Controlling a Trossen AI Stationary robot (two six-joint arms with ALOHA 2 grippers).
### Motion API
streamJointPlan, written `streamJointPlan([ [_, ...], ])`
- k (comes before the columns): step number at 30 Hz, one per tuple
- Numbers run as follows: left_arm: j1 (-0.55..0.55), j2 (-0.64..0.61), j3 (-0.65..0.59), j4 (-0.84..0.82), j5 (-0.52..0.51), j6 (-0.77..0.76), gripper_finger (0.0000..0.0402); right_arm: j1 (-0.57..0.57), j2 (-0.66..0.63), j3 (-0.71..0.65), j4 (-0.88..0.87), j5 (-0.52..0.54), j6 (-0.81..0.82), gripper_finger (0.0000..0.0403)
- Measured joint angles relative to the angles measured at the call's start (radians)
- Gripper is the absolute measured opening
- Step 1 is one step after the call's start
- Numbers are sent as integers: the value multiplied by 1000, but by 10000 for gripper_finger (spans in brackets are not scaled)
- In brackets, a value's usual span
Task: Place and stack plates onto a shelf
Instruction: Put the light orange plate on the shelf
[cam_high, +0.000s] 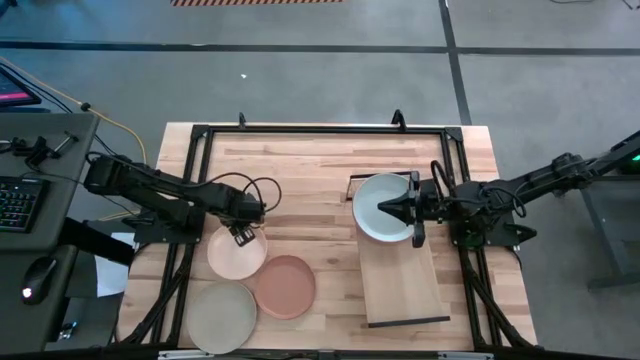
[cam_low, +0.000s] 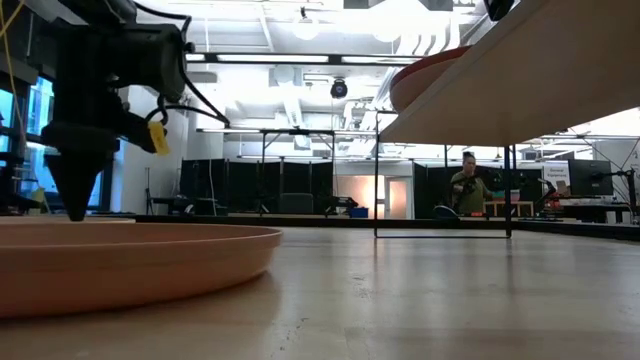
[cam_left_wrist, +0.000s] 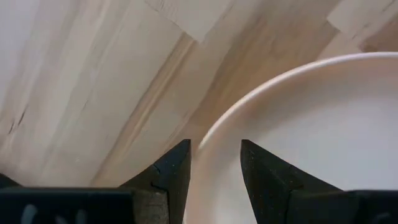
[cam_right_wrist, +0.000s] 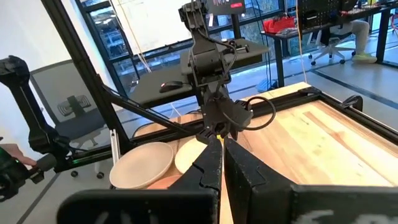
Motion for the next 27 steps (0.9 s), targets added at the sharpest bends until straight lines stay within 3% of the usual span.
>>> streamJointPlan([
  [16, 18, 24, -42, -8, -25, -10, 122, 0, 2, 0, -2, -2, 22, 0],
  [27, 35, 72, -29, -17, 40, 48, 10, 0, 2, 0, -4, -3, 22, 0],
])
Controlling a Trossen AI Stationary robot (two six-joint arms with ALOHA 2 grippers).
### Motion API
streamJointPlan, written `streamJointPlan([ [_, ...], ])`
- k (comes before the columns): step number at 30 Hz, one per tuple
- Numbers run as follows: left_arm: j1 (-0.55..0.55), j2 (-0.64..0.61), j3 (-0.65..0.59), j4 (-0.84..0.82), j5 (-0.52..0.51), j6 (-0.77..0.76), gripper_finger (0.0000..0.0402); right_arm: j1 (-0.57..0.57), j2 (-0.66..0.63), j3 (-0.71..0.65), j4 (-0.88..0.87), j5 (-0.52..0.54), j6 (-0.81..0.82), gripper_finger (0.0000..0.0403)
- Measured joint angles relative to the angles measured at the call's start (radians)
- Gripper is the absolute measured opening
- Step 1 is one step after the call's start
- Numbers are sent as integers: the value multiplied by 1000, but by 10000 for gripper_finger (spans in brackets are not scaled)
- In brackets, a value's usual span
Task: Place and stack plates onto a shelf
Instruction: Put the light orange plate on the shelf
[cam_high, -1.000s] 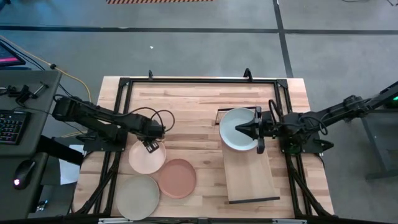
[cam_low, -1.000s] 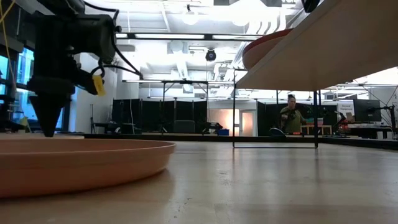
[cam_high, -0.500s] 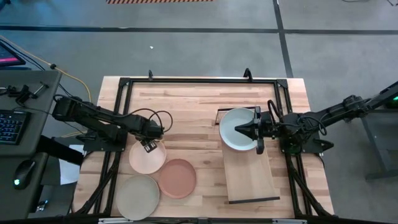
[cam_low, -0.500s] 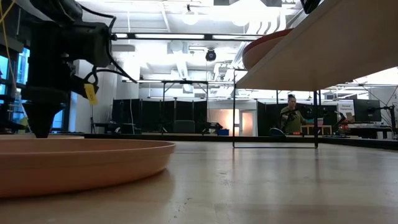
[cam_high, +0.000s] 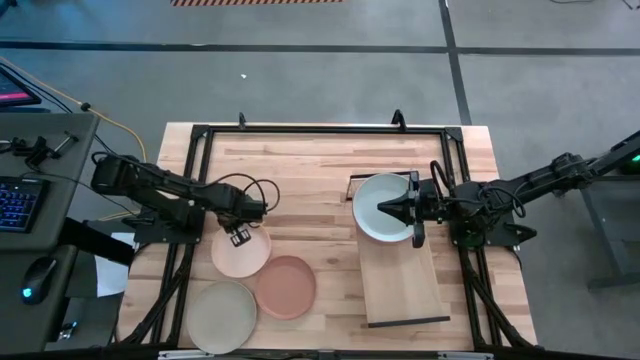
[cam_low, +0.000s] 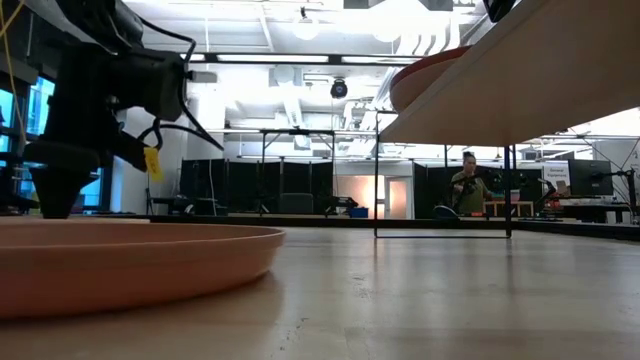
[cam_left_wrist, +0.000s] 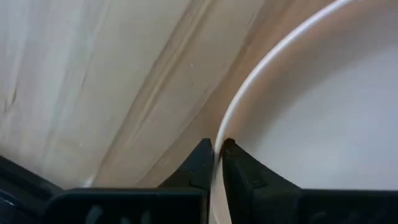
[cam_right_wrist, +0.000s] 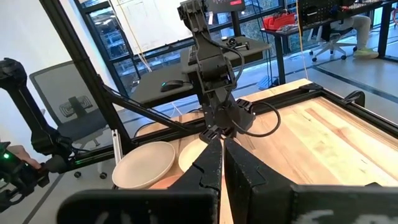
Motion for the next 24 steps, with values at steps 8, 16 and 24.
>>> streamJointPlan([
  [8, 54, -122, 54, -67, -19, -59, 3, 0, 0, 0, -6, 0, -5, 0],
  [16, 114, -275, 246, -202, -100, -129, 1, 0, 0, 0, -7, 0, -9, 0],
  [24, 139, -286, 486, -280, -229, -102, 1, 0, -2, 22, -21, 14, -70, 0],
])
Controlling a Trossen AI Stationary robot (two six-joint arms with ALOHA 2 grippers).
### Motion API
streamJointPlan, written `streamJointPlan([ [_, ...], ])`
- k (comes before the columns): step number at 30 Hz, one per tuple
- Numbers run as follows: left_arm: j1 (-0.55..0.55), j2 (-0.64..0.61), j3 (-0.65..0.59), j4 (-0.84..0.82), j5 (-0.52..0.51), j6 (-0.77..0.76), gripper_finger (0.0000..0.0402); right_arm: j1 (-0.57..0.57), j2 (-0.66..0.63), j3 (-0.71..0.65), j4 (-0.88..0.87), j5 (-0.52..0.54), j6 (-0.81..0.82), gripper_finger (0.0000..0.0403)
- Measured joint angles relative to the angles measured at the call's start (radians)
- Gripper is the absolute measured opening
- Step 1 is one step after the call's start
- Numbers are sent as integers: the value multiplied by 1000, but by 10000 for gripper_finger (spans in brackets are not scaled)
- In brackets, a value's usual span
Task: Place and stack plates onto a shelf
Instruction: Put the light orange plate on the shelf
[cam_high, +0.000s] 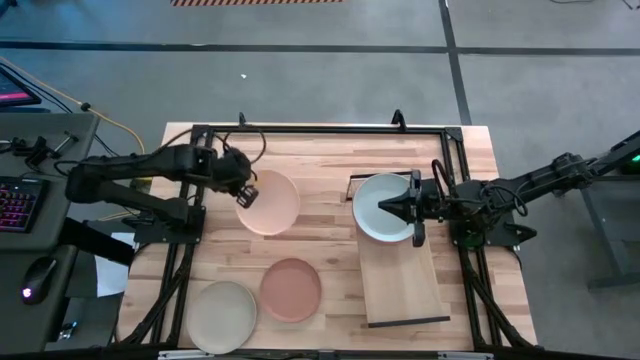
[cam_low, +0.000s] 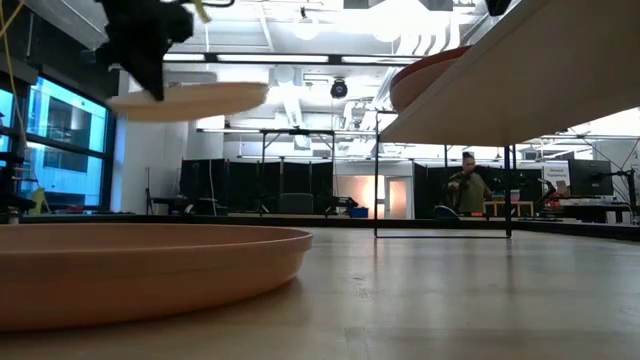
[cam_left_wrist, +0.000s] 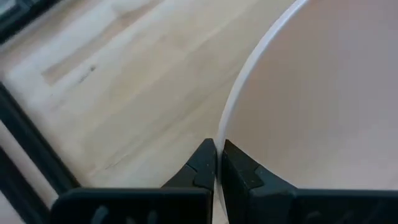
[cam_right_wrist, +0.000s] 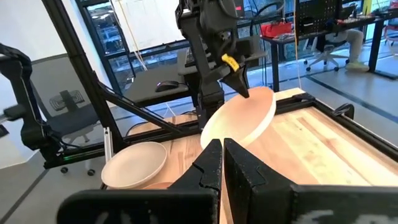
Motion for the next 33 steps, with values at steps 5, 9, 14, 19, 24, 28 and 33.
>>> streamJointPlan([
  [5, -12, 27, 53, 35, 15, -10, 1, 0, 0, 8, -3, 2, -10, 0],
  [9, -58, 70, 127, 114, 74, -14, 0, 0, -11, 8, -7, 3, -10, 0],
  [14, -153, 184, 314, 174, 58, 1, 0, 0, -72, 8, -6, 86, -47, 0],
  [19, -236, 378, 572, 181, 12, 76, 0, 0, -160, 8, -9, 211, -111, 0],
  [24, -289, 602, 822, 225, 1, 152, 0, 0, -239, 8, -73, 305, -130, 0],
  [28, -321, 763, 977, 334, -15, 218, 0, 0, -280, 8, -151, 337, -100, 0],
  [33, -340, 911, 1064, 481, -14, 275, 0, 0, -300, 8, -242, 338, -31, 0],
])
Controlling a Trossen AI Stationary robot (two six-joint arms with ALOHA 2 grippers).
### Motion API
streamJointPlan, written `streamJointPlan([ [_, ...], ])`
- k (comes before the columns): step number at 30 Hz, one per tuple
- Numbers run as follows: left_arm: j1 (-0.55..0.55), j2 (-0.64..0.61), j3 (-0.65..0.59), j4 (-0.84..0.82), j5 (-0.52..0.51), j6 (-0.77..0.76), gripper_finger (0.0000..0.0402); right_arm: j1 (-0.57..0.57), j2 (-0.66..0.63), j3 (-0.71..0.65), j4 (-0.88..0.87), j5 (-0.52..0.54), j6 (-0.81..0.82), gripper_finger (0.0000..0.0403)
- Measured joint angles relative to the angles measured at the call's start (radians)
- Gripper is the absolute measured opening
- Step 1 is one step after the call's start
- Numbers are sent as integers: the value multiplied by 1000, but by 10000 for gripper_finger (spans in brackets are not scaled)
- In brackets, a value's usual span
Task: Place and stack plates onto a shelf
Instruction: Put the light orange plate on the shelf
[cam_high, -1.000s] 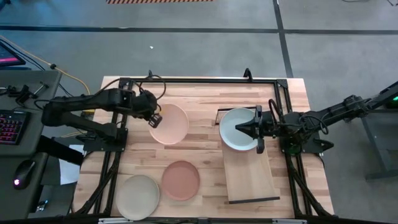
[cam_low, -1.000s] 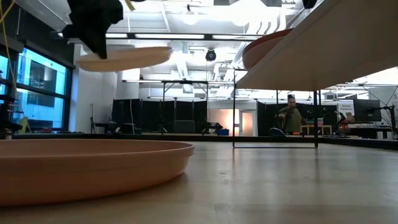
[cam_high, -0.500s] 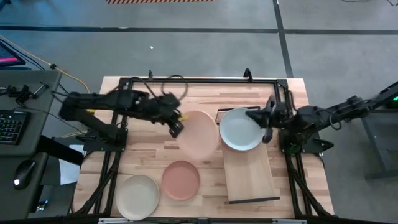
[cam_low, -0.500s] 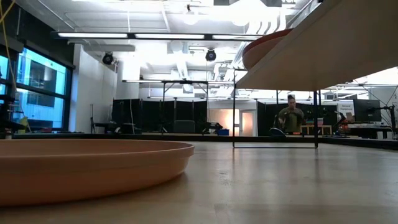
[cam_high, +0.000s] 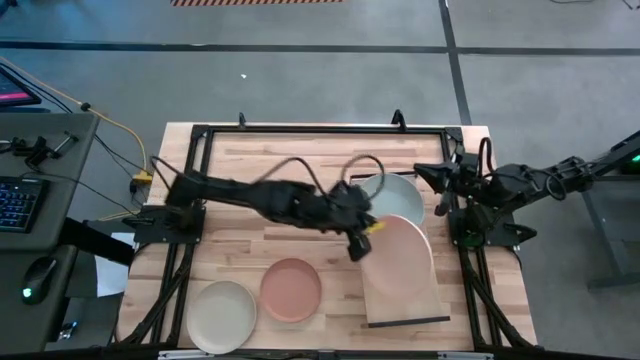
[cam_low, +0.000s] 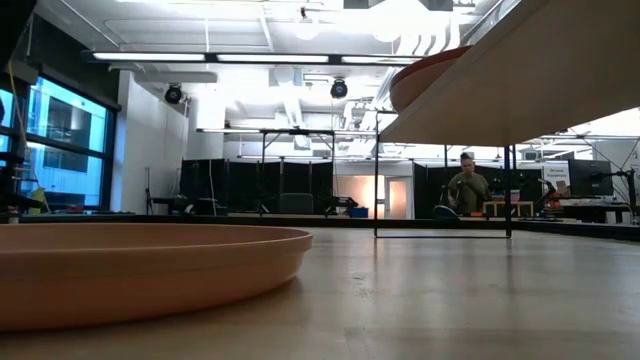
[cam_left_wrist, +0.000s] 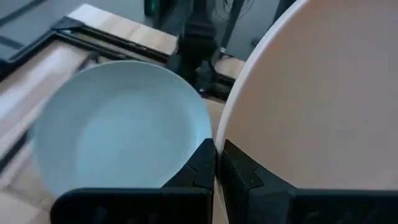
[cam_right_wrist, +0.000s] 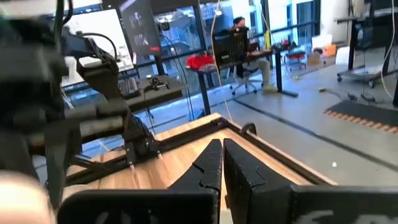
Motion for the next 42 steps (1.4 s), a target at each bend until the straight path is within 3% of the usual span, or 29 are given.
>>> streamJointPlan([
  [11, -19, 146, 5, 45, 57, -2, 0, 0, -1, 0, -51, 0, 49, 0],
  [33, -17, 195, 5, 58, 122, 48, 38, 0, 0, 0, -78, 0, 75, 0],
  [42, 18, 131, 2, 10, 160, 147, 87, 0, 0, 0, -80, -2, 82, 0],
])
